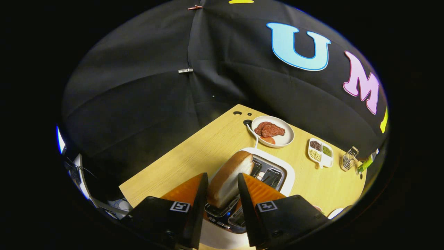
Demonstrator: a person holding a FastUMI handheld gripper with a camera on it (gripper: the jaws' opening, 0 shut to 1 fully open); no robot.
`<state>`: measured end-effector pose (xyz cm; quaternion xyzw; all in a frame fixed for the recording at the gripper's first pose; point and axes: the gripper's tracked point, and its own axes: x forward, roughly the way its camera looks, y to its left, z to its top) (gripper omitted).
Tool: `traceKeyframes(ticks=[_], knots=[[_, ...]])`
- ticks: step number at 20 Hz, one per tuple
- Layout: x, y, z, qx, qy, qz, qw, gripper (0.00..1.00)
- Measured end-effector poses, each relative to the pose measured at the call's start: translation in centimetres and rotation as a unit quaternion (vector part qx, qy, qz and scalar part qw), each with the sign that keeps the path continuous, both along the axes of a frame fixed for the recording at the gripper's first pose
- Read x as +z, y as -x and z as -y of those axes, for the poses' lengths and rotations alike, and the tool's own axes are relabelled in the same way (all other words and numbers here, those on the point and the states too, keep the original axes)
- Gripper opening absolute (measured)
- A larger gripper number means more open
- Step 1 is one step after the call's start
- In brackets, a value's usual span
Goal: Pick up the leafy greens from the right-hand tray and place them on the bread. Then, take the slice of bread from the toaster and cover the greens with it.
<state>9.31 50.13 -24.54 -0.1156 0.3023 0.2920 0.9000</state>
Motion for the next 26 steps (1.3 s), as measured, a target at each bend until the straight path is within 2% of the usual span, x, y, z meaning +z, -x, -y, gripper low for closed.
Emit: traceKeyframes(ticks=[2,3,4,6,7,8,13,18,23,26], knots=[[0.0,0.1,0.1,-0.001,0.0,-0.002,1.0,0.48],[0.0,-0.1,0.5,-0.008,0.003,-0.001,1.0,0.48],[0.1,0.0,0.6,-0.011,0.0,-0.004,1.0,0.34],[0.2,0.1,1.1,-0.02,-0.002,-0.01,1.0,0.21],[0.2,0.3,1.0,-0.019,-0.009,-0.02,1.0,0.21],[0.1,0.4,1.1,-0.015,-0.012,-0.029,0.999,0.16],[1.9,0.2,1.9,-0.011,-0.051,-0.057,0.997,0.12],[5.4,-0.2,3.1,-0.015,-0.081,-0.038,0.996,0.12],[8.7,-0.7,5.3,-0.031,-0.12,-0.03,0.992,0.12],[10.3,-1.9,8.4,-0.052,-0.129,-0.015,0.99,0.12]])
